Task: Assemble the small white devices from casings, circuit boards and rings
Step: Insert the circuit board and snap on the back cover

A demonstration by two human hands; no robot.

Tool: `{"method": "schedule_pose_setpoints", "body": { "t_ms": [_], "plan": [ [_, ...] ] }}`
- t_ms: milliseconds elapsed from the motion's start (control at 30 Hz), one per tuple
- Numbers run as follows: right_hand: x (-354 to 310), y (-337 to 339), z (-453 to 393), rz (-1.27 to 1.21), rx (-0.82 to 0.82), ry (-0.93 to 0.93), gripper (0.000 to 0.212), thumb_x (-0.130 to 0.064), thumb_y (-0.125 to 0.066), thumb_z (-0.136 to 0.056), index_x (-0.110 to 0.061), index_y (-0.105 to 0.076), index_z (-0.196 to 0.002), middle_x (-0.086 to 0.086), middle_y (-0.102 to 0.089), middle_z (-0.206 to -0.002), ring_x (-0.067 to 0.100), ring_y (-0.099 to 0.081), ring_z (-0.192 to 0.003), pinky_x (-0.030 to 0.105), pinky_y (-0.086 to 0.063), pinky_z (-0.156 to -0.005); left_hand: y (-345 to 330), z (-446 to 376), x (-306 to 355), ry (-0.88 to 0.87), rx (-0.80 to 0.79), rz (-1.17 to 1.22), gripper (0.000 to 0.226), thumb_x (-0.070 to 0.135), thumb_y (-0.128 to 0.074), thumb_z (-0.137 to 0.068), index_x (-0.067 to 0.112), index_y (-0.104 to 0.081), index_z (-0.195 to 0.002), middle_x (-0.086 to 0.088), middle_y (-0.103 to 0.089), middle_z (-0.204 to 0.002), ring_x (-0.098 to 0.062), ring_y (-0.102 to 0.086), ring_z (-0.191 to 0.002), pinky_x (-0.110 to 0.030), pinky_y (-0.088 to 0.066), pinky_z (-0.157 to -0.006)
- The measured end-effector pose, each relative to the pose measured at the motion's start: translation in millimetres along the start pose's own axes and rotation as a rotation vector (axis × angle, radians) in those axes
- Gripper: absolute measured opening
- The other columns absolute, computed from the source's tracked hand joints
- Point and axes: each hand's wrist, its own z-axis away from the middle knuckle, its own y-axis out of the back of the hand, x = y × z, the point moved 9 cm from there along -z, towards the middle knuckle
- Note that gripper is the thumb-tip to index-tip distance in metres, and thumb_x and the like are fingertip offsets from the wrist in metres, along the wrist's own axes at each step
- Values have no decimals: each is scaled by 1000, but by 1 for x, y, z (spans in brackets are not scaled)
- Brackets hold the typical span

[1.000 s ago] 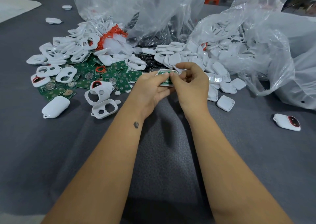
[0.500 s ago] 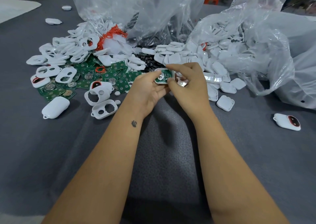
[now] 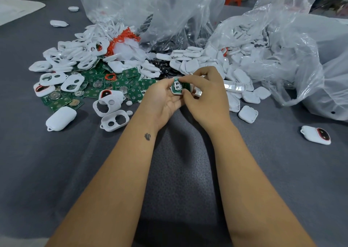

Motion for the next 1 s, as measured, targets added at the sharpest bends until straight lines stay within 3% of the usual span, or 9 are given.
{"method": "schedule_pose_setpoints", "body": {
  "t_ms": [100,233,500,667,767,900,1000],
  "plan": [
    [-3,-1,-1,17,-5,12,32,-12,-69,-78,-23,-74,-108,-1,-52,-106,17,-51,-101,34,-47,-84,-2,0,-1,1,-13,-17,31,10,-36,-103,-7,-51,-125,-24,-64,-105,-29,-63,-92,-39,-50,-94],
    [-5,-3,-1,15,-31,27,31,-13,-66,-79,-23,-74,-106,2,-53,-106,20,-51,-100,40,-48,-82,-4,1,0,-9,-46,-18,25,9,-35,-103,-2,-56,-111,-17,-67,-92,-22,-66,-79,-33,-55,-81],
    [-5,-4,-2,-13,-20,14,26,-9,-67,-76,-22,-72,-98,-4,-51,-105,16,-50,-104,34,-45,-86,-7,1,0,4,-85,27,26,9,-34,-102,-3,-58,-104,-17,-68,-89,-25,-66,-78,-29,-59,-66],
    [-12,-2,-3,34,-4,64,22,-4,-66,-72,-18,-70,-89,-7,-59,-98,19,-48,-97,30,-41,-81,-6,0,0,12,-76,55,26,9,-35,-102,-4,-58,-101,-17,-67,-82,-26,-66,-79,-34,-59,-73],
    [-15,0,-3,17,-2,84,20,-2,-67,-74,-18,-69,-85,-11,-60,-88,17,-47,-93,27,-38,-80,-4,-1,1,12,-68,79,28,9,-35,-102,-5,-59,-100,-19,-66,-84,-24,-67,-74,-32,-61,-67],
    [-4,0,-4,-181,-30,-83,28,2,-66,-77,-24,-67,-89,-16,-61,-87,9,-54,-94,13,-39,-81,-2,-4,0,11,-68,66,29,9,-36,-101,-6,-57,-114,-22,-66,-97,-28,-67,-87,-36,-58,-82],
    [4,4,-5,-413,4,-201,33,9,-65,-77,-23,-65,-88,-14,-61,-80,1,-56,-77,15,-45,-74,-3,-3,1,11,-84,67,29,10,-37,-100,-6,-60,-108,-20,-71,-94,-28,-68,-90,-35,-59,-79]
  ]
}}
